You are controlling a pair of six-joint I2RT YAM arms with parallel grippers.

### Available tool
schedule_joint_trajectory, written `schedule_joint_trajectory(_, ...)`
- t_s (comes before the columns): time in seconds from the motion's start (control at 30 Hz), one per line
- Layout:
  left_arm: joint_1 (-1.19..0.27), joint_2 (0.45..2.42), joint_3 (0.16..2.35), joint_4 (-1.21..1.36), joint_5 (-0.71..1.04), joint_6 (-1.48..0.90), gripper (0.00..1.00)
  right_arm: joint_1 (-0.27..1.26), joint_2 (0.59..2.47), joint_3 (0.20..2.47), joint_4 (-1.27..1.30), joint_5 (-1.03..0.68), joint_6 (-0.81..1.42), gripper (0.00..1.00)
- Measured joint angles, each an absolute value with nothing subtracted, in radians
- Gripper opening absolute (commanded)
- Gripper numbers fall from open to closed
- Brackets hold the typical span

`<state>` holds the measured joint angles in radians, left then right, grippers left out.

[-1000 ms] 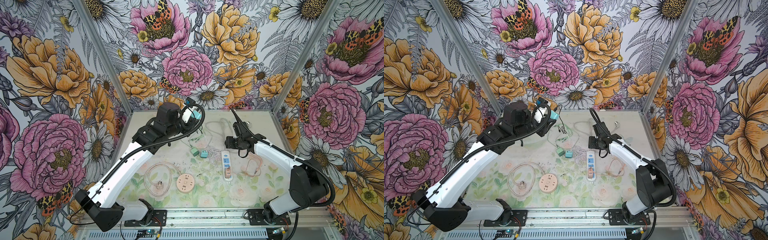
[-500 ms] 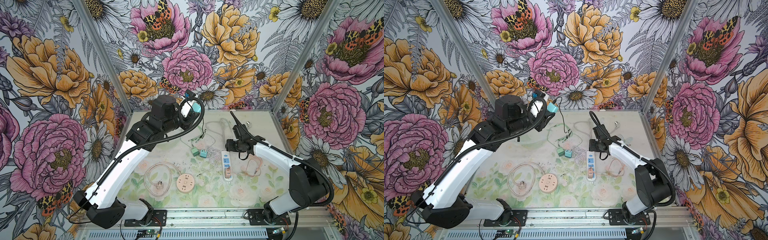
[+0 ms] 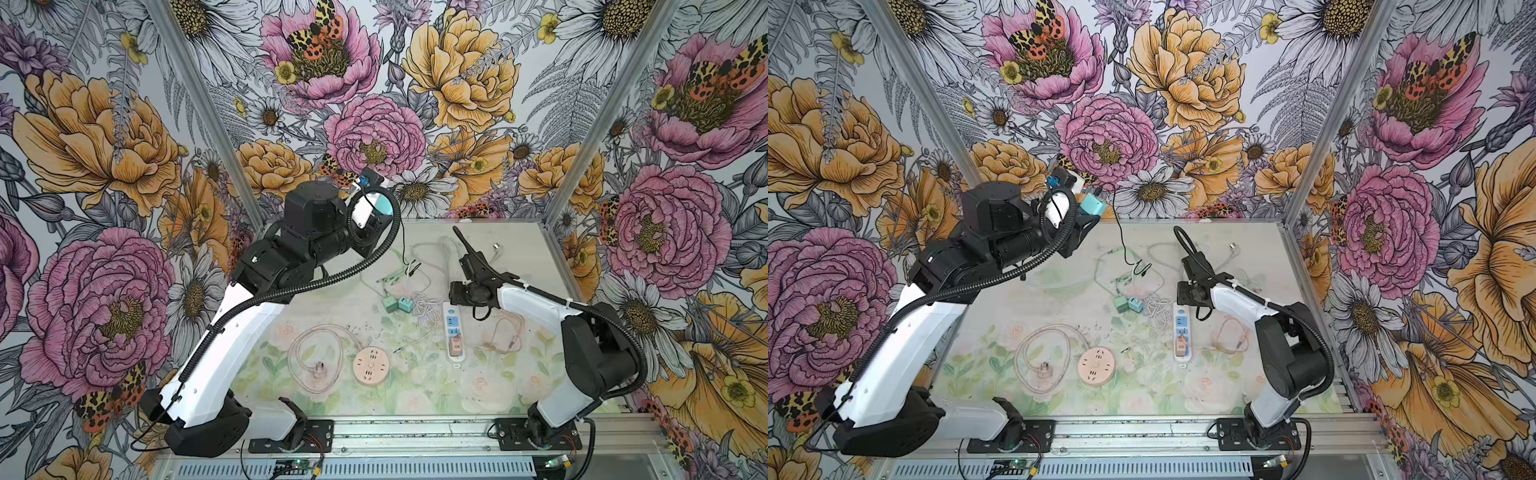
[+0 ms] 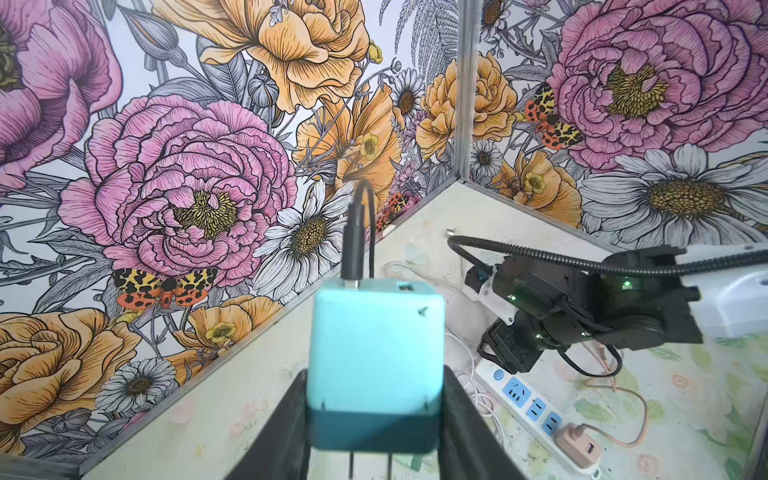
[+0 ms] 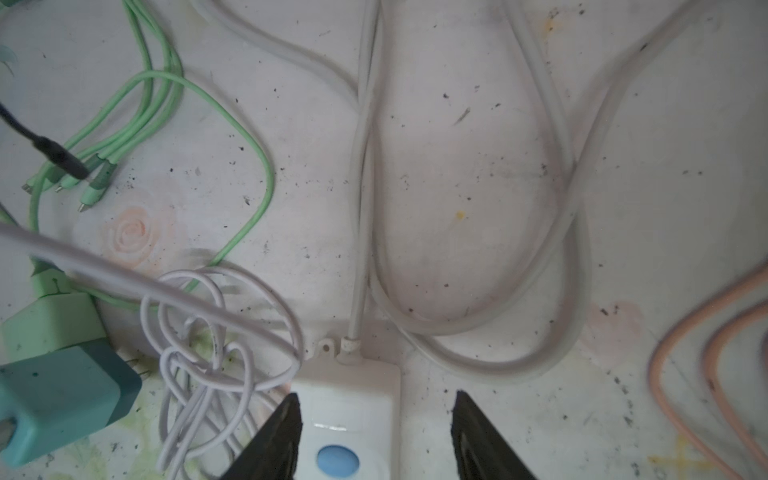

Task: Insert the plug
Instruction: 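Raise the teal charger with the left gripper while the right gripper moves over cables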

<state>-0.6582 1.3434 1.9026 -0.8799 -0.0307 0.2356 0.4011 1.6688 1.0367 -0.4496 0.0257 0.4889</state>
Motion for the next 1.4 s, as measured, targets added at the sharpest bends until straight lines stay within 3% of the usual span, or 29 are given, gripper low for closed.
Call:
schedule_joint_trajectory(0.2, -0.658, 1.335, 1.908, -0.885, -0.03, 0.234, 0.35, 0.392, 1.779, 1.066, -0.395, 0.036, 0.492, 0.53)
schedule_joint_trajectory(0.4, -0.645, 1.272, 1.875, -0.894, -0.031, 0.223, 0.35, 0.381, 1.882, 1.134, -0.364, 0.056, 0.492, 0.43)
schedule_joint_trajectory(0.73, -0.578, 1.121, 1.663, -0.888, -0.056, 0.152, 0.35, 0.325, 1.897, 1.144, -0.352, 0.068, 0.506, 0.25)
schedule_joint_trajectory(0.87, -0.528, 1.1, 1.593, -0.895, -0.065, 0.108, 0.35, 0.299, 1.917, 1.167, -0.344, 0.064, 0.508, 0.23)
schedule_joint_trajectory(1.13, -0.486, 1.056, 1.512, -0.885, -0.036, 0.049, 0.35, 0.3, 1.913, 1.174, -0.339, -0.003, 0.515, 0.31)
schedule_joint_trajectory(1.4, -0.503, 1.135, 1.411, -0.816, 0.005, 0.02, 0.34, 0.329, 1.804, 1.15, -0.339, -0.089, 0.528, 0.53)
